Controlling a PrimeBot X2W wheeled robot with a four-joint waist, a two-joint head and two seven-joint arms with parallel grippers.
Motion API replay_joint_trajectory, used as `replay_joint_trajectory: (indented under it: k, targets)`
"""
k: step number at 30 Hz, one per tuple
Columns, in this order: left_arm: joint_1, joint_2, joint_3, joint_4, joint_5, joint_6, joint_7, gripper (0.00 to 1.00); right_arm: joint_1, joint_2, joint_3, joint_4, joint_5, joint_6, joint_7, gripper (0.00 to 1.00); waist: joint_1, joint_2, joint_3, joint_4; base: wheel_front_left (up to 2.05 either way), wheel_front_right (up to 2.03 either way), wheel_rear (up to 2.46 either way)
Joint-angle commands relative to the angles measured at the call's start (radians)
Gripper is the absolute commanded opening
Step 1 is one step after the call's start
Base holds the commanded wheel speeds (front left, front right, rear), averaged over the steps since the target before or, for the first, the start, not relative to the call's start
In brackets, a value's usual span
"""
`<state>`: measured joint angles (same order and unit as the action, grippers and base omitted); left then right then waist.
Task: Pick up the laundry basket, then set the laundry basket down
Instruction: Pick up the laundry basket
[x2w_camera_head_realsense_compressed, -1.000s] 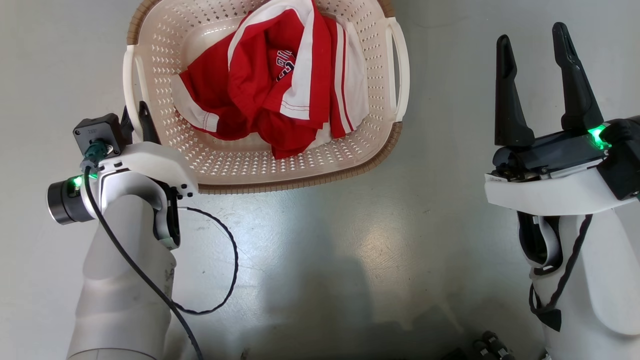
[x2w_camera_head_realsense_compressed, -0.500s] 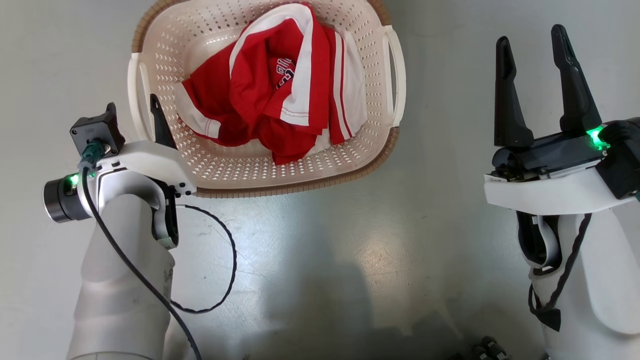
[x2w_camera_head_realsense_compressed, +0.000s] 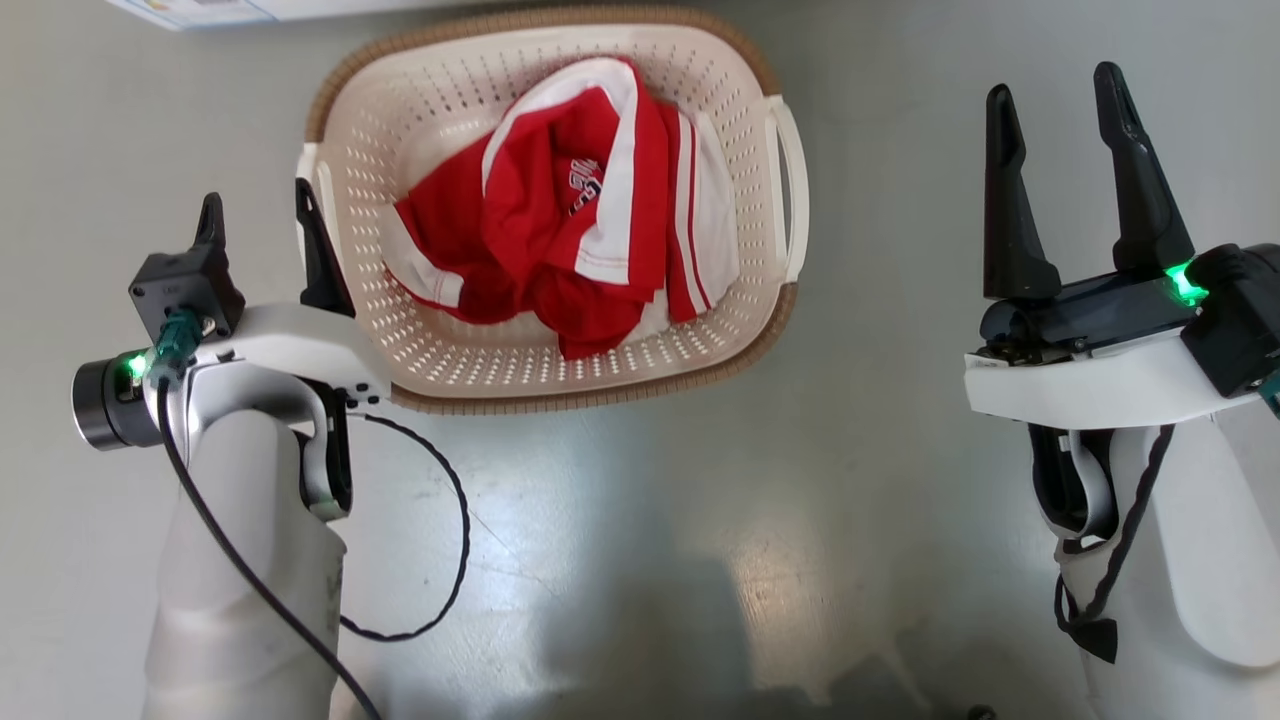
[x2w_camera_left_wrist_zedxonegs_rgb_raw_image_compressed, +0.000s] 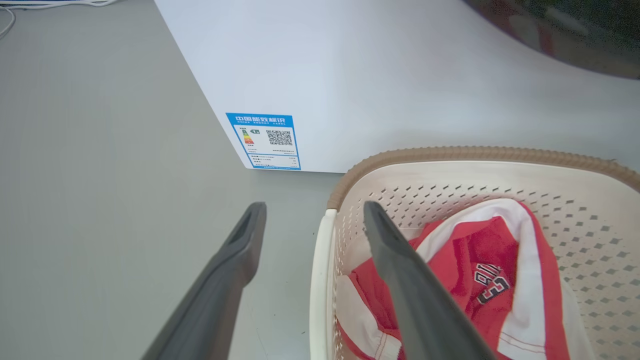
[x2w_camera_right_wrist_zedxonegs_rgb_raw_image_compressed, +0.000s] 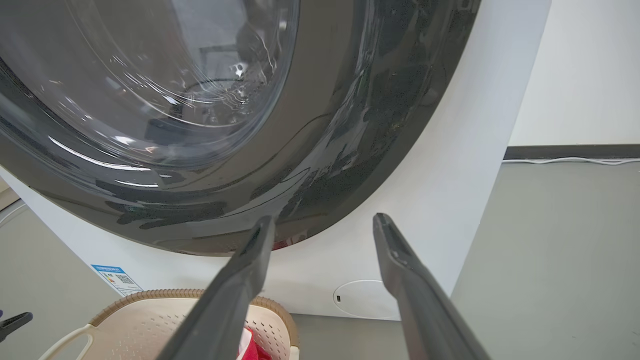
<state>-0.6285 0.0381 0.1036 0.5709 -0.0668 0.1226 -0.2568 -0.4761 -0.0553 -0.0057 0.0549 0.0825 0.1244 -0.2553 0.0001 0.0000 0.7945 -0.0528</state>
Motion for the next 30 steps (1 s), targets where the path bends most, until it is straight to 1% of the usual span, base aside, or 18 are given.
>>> replay_joint_trajectory:
  k: [1,8,13,18,19,22,26,30]
  targets:
    - [0.053,0.02,0.016,-0.044,0.008,-0.006,-0.005,1.0,0.027,0.005,0.019,-0.014,0.007,0.006,-0.006,1.0,-0.0001,0.0,-0.025,0.003,0.0,0.0,0.0]
    - [0.156,0.016,-0.001,-0.199,0.021,-0.027,-0.005,1.0,0.059,0.005,0.019,0.009,0.005,0.006,-0.006,1.0,-0.0001,0.0,-0.134,0.014,0.0,0.0,0.0]
    - [0.249,0.014,-0.025,-0.29,0.022,-0.029,-0.005,1.0,0.105,0.005,0.02,0.032,0.004,0.006,-0.006,1.0,-0.0001,0.0,-0.236,0.024,0.0,0.0,0.0]
    - [0.354,0.013,-0.061,-0.353,-0.012,-0.005,-0.005,1.0,0.177,0.005,0.022,0.057,0.011,0.006,-0.006,1.0,-0.0001,0.0,-0.354,0.033,0.0,0.0,0.0]
    - [0.354,0.013,-0.061,-0.353,-0.012,-0.005,-0.005,1.0,0.177,0.005,0.022,0.057,0.011,0.006,-0.006,1.0,-0.0001,0.0,-0.354,0.033,0.0,0.0,0.0]
    - [0.42,0.013,-0.098,-0.375,-0.029,0.009,-0.005,1.0,0.23,0.005,0.025,0.072,0.018,0.006,-0.006,1.0,-0.0001,0.0,-0.426,0.036,0.0,0.0,0.0]
    - [0.508,0.012,-0.13,-0.408,-0.048,0.036,-0.005,1.0,0.3,0.005,0.031,0.089,0.028,0.006,-0.006,1.0,-0.0001,0.0,-0.515,0.036,0.0,0.0,0.0]
    - [0.584,0.012,-0.146,-0.435,-0.047,0.045,-0.005,1.0,0.363,0.005,0.038,0.102,0.034,0.006,-0.006,1.0,-0.0001,0.0,-0.588,0.032,0.0,0.0,0.0]
